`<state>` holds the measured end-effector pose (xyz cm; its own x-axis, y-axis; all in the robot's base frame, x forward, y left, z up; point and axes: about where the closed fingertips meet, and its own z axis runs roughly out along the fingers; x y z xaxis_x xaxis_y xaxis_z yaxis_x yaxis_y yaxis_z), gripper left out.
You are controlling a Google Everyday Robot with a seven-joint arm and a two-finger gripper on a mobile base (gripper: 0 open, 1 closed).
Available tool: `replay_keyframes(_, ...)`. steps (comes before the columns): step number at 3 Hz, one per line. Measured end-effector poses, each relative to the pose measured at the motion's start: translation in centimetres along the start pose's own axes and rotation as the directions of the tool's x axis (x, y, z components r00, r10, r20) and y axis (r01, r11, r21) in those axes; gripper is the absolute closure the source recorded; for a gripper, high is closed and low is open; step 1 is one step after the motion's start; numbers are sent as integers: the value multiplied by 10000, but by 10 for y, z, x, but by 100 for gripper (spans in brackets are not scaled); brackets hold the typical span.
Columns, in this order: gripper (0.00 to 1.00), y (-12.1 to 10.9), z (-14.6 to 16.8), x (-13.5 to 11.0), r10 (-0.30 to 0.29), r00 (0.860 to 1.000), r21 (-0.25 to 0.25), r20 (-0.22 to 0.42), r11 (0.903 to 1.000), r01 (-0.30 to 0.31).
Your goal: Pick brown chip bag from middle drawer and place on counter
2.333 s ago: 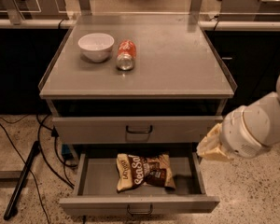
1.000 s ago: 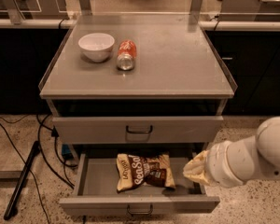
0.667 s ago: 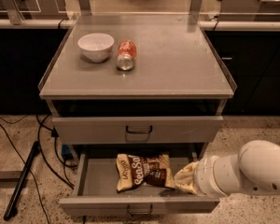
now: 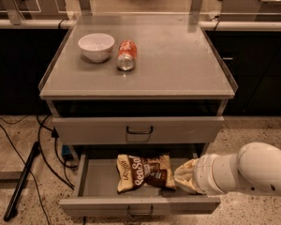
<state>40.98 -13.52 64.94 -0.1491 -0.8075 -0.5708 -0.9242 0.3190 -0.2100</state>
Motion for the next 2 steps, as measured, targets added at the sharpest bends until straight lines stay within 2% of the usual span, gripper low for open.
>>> replay_keyframes(1,100,-7,16,6,-153,9998,299,-159,9994,158)
replay_keyframes(2,100,-26,60,17,-548,9984,974,-152,9937,560)
